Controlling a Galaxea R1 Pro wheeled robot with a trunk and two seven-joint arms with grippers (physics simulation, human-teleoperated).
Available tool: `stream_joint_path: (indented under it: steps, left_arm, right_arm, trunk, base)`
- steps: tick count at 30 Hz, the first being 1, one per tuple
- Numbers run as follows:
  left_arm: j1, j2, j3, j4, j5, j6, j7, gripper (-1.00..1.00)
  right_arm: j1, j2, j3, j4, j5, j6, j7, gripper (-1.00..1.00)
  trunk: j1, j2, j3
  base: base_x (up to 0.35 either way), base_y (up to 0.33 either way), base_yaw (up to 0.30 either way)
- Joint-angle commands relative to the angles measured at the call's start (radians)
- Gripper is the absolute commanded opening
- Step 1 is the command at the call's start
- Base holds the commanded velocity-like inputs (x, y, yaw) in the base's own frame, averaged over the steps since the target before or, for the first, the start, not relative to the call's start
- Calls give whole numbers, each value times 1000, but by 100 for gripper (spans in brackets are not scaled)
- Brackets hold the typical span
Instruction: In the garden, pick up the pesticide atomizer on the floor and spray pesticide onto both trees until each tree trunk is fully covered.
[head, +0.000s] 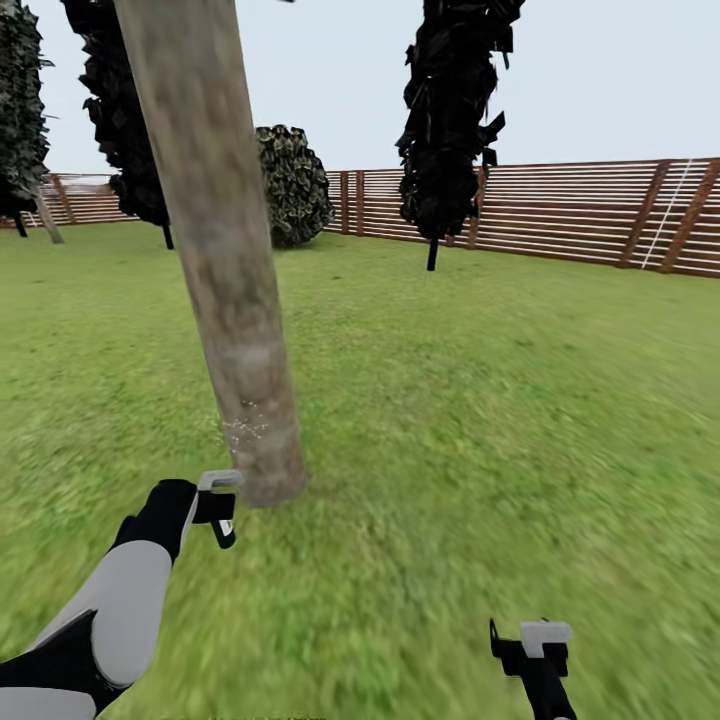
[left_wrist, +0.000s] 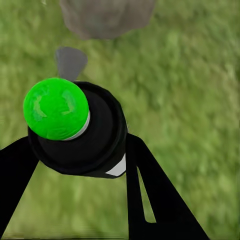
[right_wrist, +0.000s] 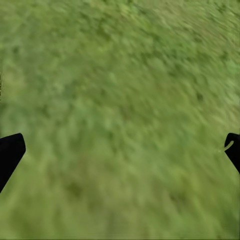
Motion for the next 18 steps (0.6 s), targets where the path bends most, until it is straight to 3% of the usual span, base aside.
stream_joint_path:
  steps: [1, 6, 18]
  left_arm:
    - [-1, 1, 6, -2, -10, 2, -9, -100]
    - [-1, 3, 6, -2, -10, 2, -9, -100]
    - [-1, 4, 5, -3, -10, 2, -9, -100]
  right_arm:
    - [-1, 0, -4, 2, 11, -3, -6, 100]
    - [-1, 0, -4, 2, 11, -3, -6, 100]
    - [-1, 0, -4, 2, 11, -3, -6, 100]
  trunk:
    - [0, 0, -1]
    - [0, 0, -1]
    - [0, 0, -1]
  base:
    - [0, -275, 275]
    - [67, -275, 222]
    - [99, -275, 13]
